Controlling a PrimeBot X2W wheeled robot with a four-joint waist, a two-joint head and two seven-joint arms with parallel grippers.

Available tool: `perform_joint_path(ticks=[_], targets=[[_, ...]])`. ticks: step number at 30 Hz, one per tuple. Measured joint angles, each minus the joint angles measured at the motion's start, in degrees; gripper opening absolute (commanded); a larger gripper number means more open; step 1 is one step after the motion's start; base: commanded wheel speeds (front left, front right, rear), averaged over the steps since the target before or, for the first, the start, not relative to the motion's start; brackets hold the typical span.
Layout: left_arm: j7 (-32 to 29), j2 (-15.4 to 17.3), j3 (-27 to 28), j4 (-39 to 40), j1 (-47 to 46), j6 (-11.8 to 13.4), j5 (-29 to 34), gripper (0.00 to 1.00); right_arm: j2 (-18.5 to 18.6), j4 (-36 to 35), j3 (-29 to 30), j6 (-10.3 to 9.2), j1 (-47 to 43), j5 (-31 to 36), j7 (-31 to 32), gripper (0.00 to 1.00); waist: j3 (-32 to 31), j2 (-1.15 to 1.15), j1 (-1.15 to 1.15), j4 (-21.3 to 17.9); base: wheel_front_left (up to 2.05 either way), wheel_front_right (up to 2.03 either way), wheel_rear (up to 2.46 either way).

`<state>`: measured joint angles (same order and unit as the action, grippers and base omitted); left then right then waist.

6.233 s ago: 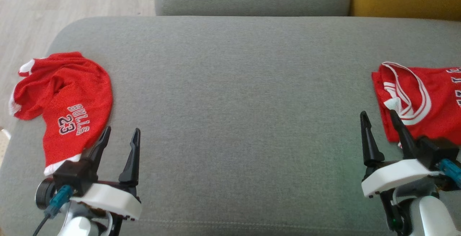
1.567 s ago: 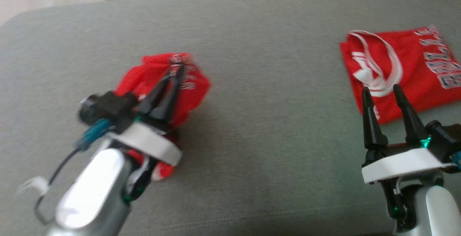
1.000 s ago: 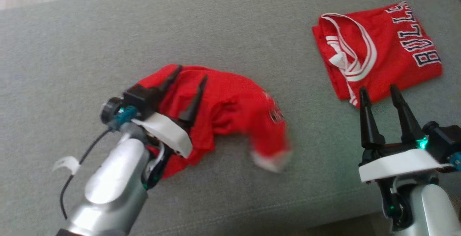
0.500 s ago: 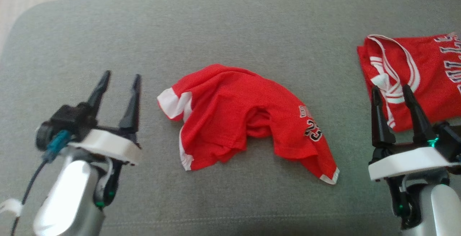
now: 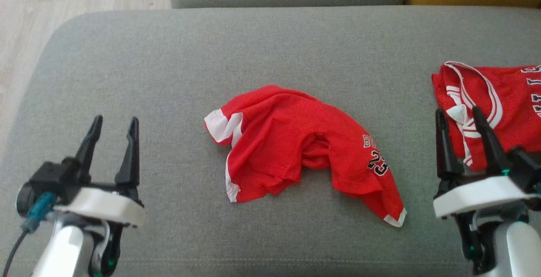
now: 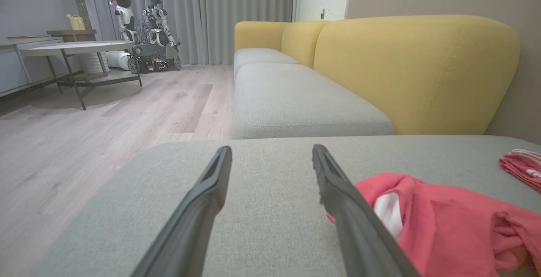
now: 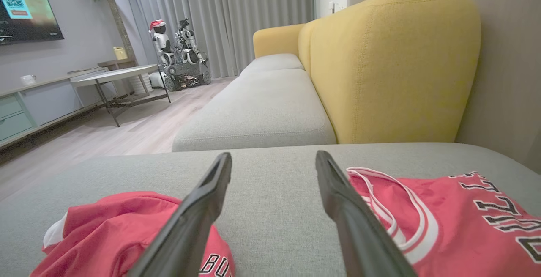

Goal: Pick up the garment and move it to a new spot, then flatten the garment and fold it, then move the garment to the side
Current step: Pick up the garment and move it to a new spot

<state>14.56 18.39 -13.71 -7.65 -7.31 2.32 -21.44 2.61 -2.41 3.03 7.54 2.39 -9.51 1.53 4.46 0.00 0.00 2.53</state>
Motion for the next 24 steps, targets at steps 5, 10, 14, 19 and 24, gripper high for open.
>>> perform_joint_path(ticks=[5,10,14,19,24], targets=[[-0.88,0.40,-0.25,1.80,3.55,0.78,0.01,1.00,0.00,0.03,-0.05,0.00,-2.35,0.01,0.38,1.00,-1.43,0.00,0.00,0.14,0.00,0.00,0.00],[-1.70,1.01,-0.52,2.79,5.32,1.23,0.01,1.00,-0.01,-0.03,-0.03,0.00,-3.52,0.01,0.79,1.00,-2.95,0.00,0.00,0.31,0.00,0.00,0.00],[-2.43,1.22,-0.92,3.21,6.65,1.30,0.02,1.00,-0.01,-0.27,-0.02,0.00,-4.93,0.01,1.10,1.00,-4.36,0.00,0.00,0.55,0.00,0.00,0.00],[-3.42,1.57,-1.88,4.47,8.26,2.04,0.11,1.00,-0.02,-0.49,-0.01,0.00,-6.09,0.00,1.36,1.00,-5.36,0.00,0.00,0.81,0.00,0.00,0.00],[-3.91,1.82,-2.05,5.16,8.35,2.24,0.11,1.00,-0.02,-0.63,-0.02,0.00,-6.30,0.00,1.51,1.00,-5.70,0.00,0.00,0.84,0.00,0.00,0.00]])
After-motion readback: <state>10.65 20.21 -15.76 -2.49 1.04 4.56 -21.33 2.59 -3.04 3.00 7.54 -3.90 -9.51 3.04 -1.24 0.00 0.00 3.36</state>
